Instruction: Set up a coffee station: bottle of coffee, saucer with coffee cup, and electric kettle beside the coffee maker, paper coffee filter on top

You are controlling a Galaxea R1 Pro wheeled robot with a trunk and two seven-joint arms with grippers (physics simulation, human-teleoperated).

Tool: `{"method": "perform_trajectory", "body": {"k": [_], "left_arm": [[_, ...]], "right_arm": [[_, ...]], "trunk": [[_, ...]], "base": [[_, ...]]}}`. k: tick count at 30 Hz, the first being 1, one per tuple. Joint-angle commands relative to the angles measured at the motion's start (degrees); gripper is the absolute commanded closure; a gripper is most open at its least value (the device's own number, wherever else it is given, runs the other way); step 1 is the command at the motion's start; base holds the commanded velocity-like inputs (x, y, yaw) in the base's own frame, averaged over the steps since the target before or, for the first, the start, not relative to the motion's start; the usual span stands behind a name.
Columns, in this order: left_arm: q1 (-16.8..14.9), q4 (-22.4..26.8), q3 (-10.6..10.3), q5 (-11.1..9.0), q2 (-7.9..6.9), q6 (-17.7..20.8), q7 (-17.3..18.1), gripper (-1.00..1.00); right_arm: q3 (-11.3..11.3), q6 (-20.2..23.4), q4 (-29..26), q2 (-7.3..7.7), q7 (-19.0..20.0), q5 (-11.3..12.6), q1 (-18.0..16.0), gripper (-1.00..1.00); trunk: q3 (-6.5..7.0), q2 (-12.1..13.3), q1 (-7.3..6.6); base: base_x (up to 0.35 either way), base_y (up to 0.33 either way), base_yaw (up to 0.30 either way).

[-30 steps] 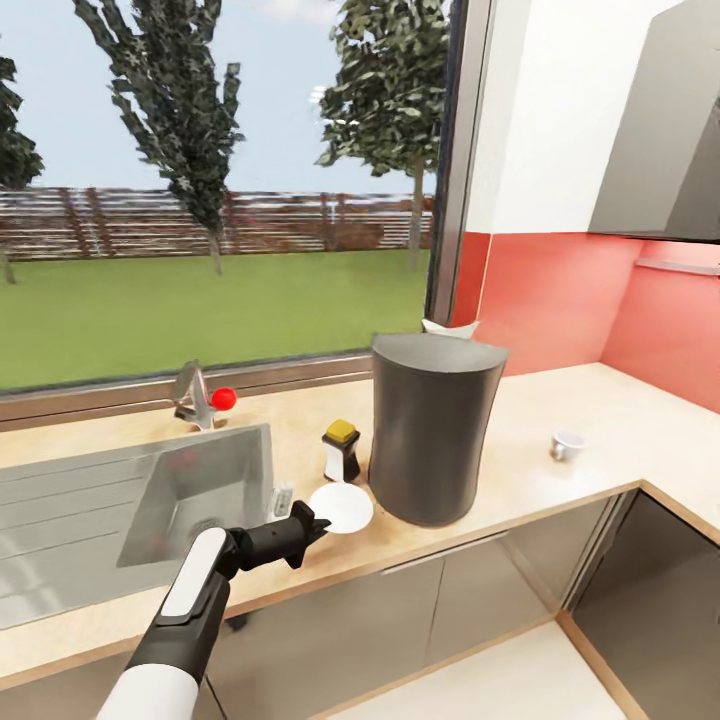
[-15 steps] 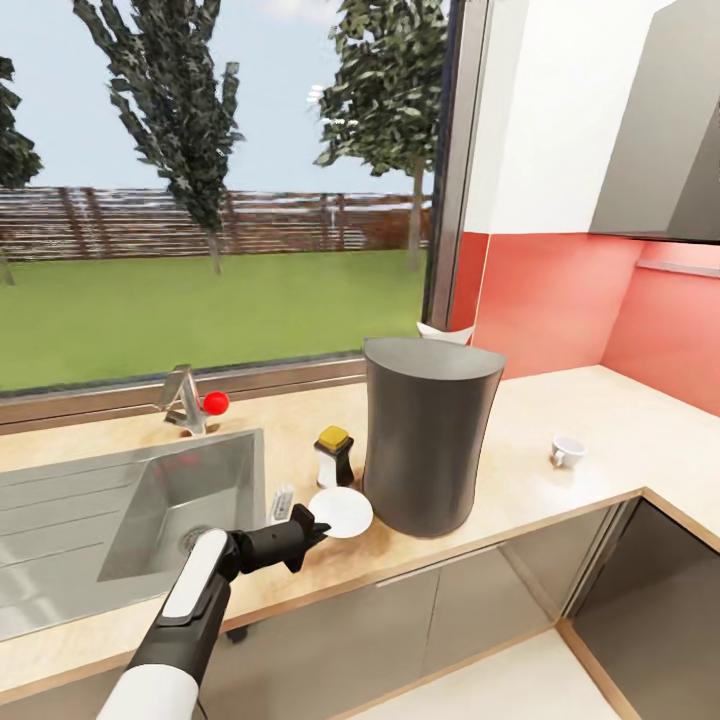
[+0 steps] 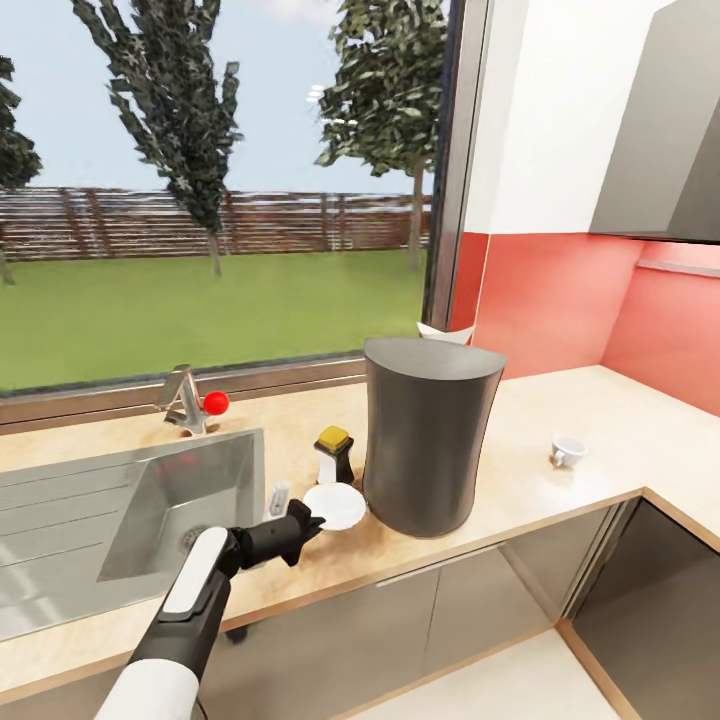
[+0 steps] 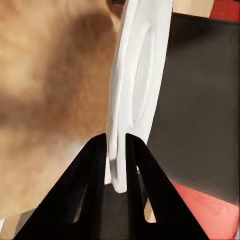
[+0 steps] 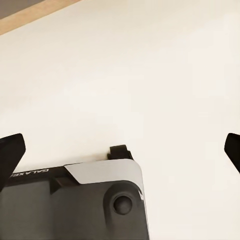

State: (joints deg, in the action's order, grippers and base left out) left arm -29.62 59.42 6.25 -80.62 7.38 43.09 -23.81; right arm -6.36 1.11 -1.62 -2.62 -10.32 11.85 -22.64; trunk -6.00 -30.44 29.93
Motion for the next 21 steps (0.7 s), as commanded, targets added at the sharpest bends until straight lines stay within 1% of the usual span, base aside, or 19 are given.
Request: {"method": "perform_trajectory", "body": {"k": [1, 3, 7, 15, 21], "left_arm": [[-0.07, 0.03, 0.14, -0.62, 0.15, -0.68, -0.53, -1.00], [-0.08, -0.18, 0.06, -0.51, 0.24, -1.48, -0.53, -1.00], [-0.08, -0.42, -0.52, -0.50, 0.18, -1.67, -0.53, -1.00], [-0.01, -0.42, -0.46, -0.56, -0.03, -1.71, -0.53, -1.00], [0.03, -0.36, -0.45, -0.89, -0.15, -1.65, -0.59, -1.00]], "right_arm": [[-0.49, 0.12, -0.05, 0.03, -0.23, 0.54, -0.03, -1.00], [-0.49, 0.12, -0.05, 0.04, -0.23, 0.54, 0.01, -1.00], [-0.49, 0.12, -0.05, 0.05, -0.23, 0.54, 0.05, -1.00], [-0.49, 0.12, -0.05, 0.05, -0.23, 0.54, 0.06, -1.00], [-0.49, 0.12, -0.05, 0.04, -0.23, 0.54, 0.06, -1.00]], "trunk": [[-0.11, -0.10, 0.02], [-0.11, -0.10, 0.02], [-0.11, -0.10, 0.02], [-0.11, -0.10, 0.02], [-0.11, -0.10, 0.02]], "base": [[0.000, 0.000, 0.000], [0.000, 0.000, 0.000], [0.000, 0.000, 0.000], [-0.007, 0.005, 0.000], [-0.201, 0.179, 0.000]]}}
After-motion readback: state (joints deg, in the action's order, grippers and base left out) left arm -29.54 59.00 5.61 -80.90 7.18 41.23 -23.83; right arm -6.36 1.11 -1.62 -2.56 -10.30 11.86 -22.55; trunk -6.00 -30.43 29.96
